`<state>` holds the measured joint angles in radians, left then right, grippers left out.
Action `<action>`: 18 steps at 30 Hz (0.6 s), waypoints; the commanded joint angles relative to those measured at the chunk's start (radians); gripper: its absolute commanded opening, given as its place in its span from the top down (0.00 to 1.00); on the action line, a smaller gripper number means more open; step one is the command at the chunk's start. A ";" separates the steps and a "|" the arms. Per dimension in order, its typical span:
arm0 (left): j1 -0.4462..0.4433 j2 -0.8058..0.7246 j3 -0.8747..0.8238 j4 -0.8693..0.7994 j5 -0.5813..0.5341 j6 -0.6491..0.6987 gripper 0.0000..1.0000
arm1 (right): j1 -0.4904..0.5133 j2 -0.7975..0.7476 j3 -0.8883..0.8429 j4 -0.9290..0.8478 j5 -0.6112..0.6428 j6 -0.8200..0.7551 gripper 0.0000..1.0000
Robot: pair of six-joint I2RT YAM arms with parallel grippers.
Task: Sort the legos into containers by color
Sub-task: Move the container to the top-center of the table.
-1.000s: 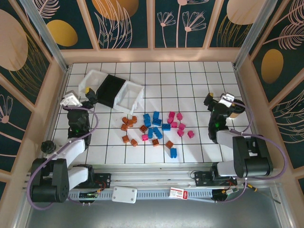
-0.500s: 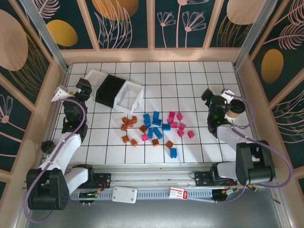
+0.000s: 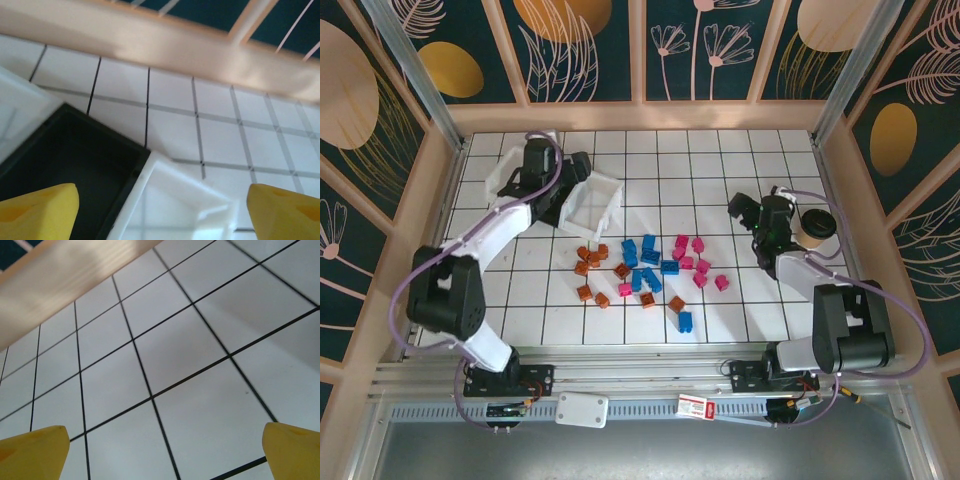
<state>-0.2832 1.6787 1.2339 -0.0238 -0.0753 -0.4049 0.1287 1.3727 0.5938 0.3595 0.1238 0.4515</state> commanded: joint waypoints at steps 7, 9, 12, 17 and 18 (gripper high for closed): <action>0.003 0.211 0.206 -0.259 -0.040 0.168 0.17 | 0.028 0.005 0.021 -0.077 -0.052 -0.067 0.01; 0.001 0.252 0.241 -0.292 -0.069 0.182 0.18 | 0.028 0.004 0.017 -0.080 -0.048 -0.068 0.01; -0.007 0.312 0.289 -0.333 -0.095 0.198 0.22 | 0.029 0.003 0.019 -0.092 -0.041 -0.072 0.01; -0.014 0.386 0.350 -0.396 -0.163 0.206 0.28 | 0.028 -0.015 0.020 -0.103 -0.032 -0.078 0.01; -0.015 0.396 0.359 -0.406 -0.165 0.206 0.29 | 0.027 -0.020 0.018 -0.103 -0.031 -0.080 0.01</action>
<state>-0.2897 2.0407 1.5513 -0.3431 -0.1917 -0.2237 0.1524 1.3754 0.5999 0.2752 0.0776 0.3943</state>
